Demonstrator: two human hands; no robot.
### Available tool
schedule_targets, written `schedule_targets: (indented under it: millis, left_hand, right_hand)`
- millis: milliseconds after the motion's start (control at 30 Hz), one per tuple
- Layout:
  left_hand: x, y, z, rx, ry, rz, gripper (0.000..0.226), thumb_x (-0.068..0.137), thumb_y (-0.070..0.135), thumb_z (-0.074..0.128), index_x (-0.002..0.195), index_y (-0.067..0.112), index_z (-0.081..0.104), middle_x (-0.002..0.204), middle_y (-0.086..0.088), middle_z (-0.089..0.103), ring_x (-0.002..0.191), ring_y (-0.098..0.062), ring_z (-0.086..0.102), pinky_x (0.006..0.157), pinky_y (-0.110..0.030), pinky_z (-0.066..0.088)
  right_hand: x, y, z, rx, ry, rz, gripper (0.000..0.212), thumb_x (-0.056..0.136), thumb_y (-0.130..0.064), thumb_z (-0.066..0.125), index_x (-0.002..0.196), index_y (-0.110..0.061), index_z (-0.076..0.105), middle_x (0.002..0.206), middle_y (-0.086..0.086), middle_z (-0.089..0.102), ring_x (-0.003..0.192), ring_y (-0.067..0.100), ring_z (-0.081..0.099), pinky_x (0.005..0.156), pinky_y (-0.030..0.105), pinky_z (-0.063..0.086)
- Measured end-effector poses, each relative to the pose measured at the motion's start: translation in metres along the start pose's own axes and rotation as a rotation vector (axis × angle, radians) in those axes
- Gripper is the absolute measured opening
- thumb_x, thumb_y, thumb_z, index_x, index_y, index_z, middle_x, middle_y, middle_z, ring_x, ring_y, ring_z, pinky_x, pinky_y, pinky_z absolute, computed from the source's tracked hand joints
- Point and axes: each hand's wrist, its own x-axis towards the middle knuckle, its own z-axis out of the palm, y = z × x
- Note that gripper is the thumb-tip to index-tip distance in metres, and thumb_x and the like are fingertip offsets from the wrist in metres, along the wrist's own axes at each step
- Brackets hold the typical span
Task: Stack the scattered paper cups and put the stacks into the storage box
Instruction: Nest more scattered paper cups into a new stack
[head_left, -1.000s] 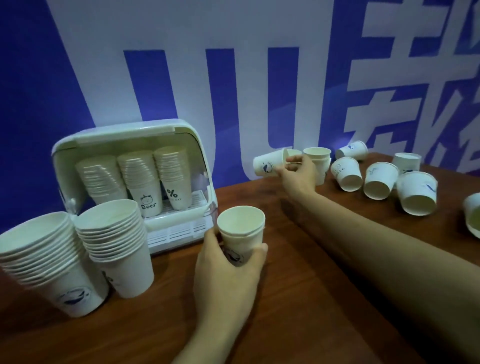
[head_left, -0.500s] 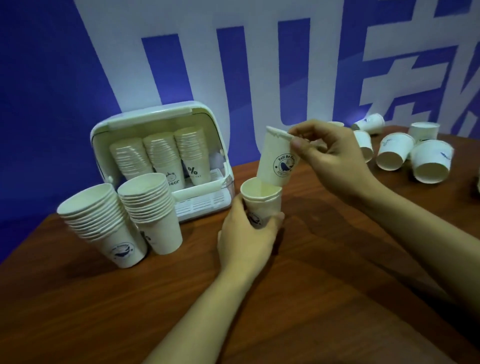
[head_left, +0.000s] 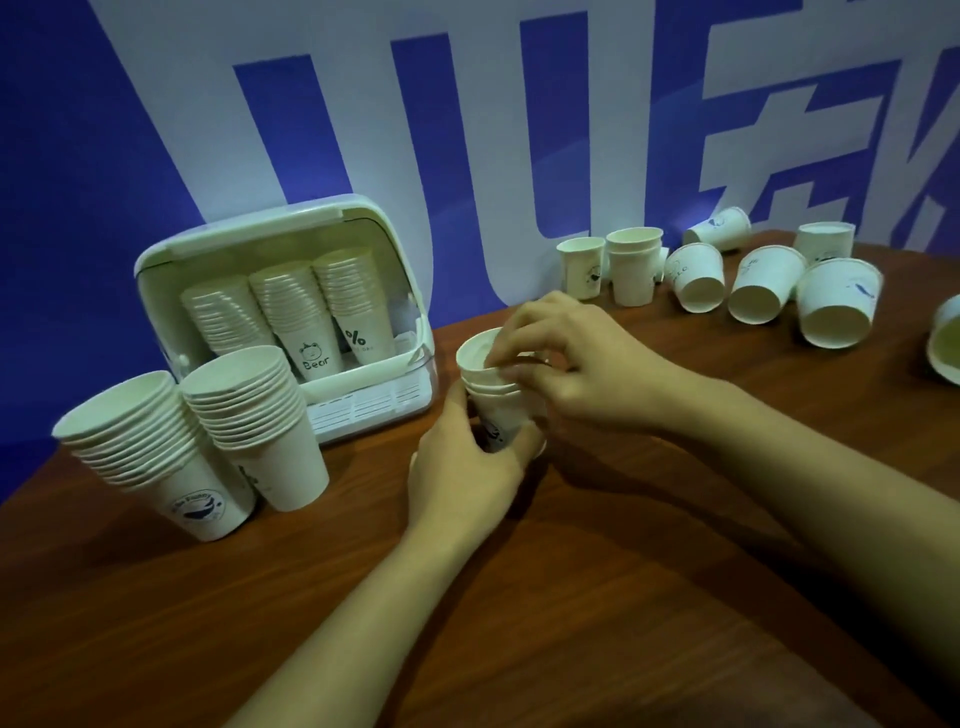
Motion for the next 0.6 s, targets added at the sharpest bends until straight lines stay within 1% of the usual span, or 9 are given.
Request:
schedule_targets:
  millis: [67, 133, 200, 267, 300, 367, 433, 500, 600]
  left_hand:
    - [0.004, 0.002, 0.002, -0.013, -0.019, 0.000, 0.071, 0.074, 0.062, 0.079, 0.137, 0.050, 0.050, 0.124, 0.017, 0.070, 0.115, -0.013, 0.067, 0.102, -0.048, 0.056]
    - [0.010, 0.006, 0.004, -0.052, -0.050, -0.021, 0.070, 0.078, 0.049, 0.087, 0.139, 0.042, 0.054, 0.127, 0.017, 0.069, 0.114, -0.009, 0.066, 0.102, -0.047, 0.057]
    - [0.016, 0.012, 0.008, -0.098, -0.074, -0.054, 0.069, 0.075, 0.049, 0.089, 0.136, 0.043, 0.056, 0.126, 0.019, 0.068, 0.114, -0.006, 0.065, 0.102, -0.047, 0.058]
    - [0.019, 0.015, 0.014, -0.084, -0.064, -0.045, 0.078, 0.065, 0.068, 0.081, 0.135, 0.046, 0.056, 0.127, 0.021, 0.068, 0.116, -0.008, 0.065, 0.104, -0.049, 0.056]
    - [0.020, 0.015, 0.017, -0.057, -0.058, -0.033, 0.085, 0.061, 0.076, 0.075, 0.138, 0.045, 0.055, 0.129, 0.020, 0.068, 0.119, -0.010, 0.064, 0.107, -0.050, 0.054]
    - [0.020, 0.013, 0.020, -0.023, -0.068, -0.007, 0.089, 0.064, 0.078, 0.073, 0.143, 0.040, 0.055, 0.134, 0.017, 0.067, 0.123, -0.013, 0.063, 0.110, -0.051, 0.051]
    - [0.018, 0.010, 0.019, -0.038, -0.082, 0.001, 0.082, 0.074, 0.069, 0.080, 0.145, 0.037, 0.054, 0.137, 0.015, 0.066, 0.125, -0.012, 0.062, 0.109, -0.050, 0.053]
    - [0.017, 0.007, 0.018, -0.047, -0.083, 0.003, 0.079, 0.077, 0.061, 0.083, 0.147, 0.035, 0.054, 0.137, 0.015, 0.066, 0.124, -0.011, 0.062, 0.107, -0.047, 0.054]
    - [0.017, 0.006, 0.016, -0.059, -0.077, 0.016, 0.083, 0.073, 0.066, 0.082, 0.146, 0.035, 0.056, 0.135, 0.016, 0.067, 0.122, -0.010, 0.063, 0.105, -0.046, 0.056]
  right_hand:
    - [-0.003, 0.007, -0.005, 0.272, 0.016, 0.078, 0.024, 0.094, -0.029, 0.063, 0.105, -0.016, 0.079, 0.115, -0.002, 0.070, 0.110, 0.010, 0.059, 0.093, 0.024, 0.046]
    - [-0.009, 0.029, -0.013, 0.459, 0.242, 0.203, 0.032, 0.094, -0.034, 0.058, 0.105, -0.012, 0.078, 0.114, 0.002, 0.071, 0.110, 0.013, 0.063, 0.098, 0.032, 0.049]
    - [-0.020, 0.067, -0.019, 0.158, 0.427, 0.434, 0.040, 0.093, -0.041, 0.055, 0.117, -0.012, 0.073, 0.119, 0.005, 0.068, 0.115, 0.020, 0.060, 0.100, 0.042, 0.048]
    - [-0.034, 0.101, -0.023, -0.272, 0.316, 0.731, 0.057, 0.093, -0.042, 0.057, 0.141, -0.013, 0.054, 0.147, 0.010, 0.052, 0.142, 0.029, 0.040, 0.114, 0.047, 0.038]
    - [-0.040, 0.113, -0.024, -0.379, 0.224, 0.822, 0.067, 0.092, -0.039, 0.059, 0.151, -0.012, 0.042, 0.159, 0.012, 0.037, 0.152, 0.032, 0.022, 0.119, 0.047, 0.028]
    - [-0.044, 0.129, -0.023, -0.479, 0.092, 0.875, 0.081, 0.089, -0.039, 0.059, 0.158, -0.013, 0.026, 0.169, 0.014, 0.009, 0.156, 0.034, -0.005, 0.124, 0.047, 0.015]
    - [-0.047, 0.139, -0.021, -0.555, 0.000, 0.905, 0.080, 0.089, -0.046, 0.055, 0.159, -0.015, 0.029, 0.169, 0.016, -0.006, 0.155, 0.037, -0.016, 0.125, 0.048, 0.005]
    - [-0.051, 0.143, -0.019, -0.559, -0.040, 0.985, 0.071, 0.090, -0.052, 0.050, 0.149, -0.012, 0.048, 0.169, 0.018, -0.008, 0.154, 0.040, -0.018, 0.124, 0.050, 0.001]
    - [-0.053, 0.140, -0.025, -0.623, 0.131, 0.951, 0.064, 0.088, -0.047, 0.056, 0.141, -0.010, 0.055, 0.169, 0.018, 0.004, 0.155, 0.039, -0.010, 0.124, 0.051, 0.006]
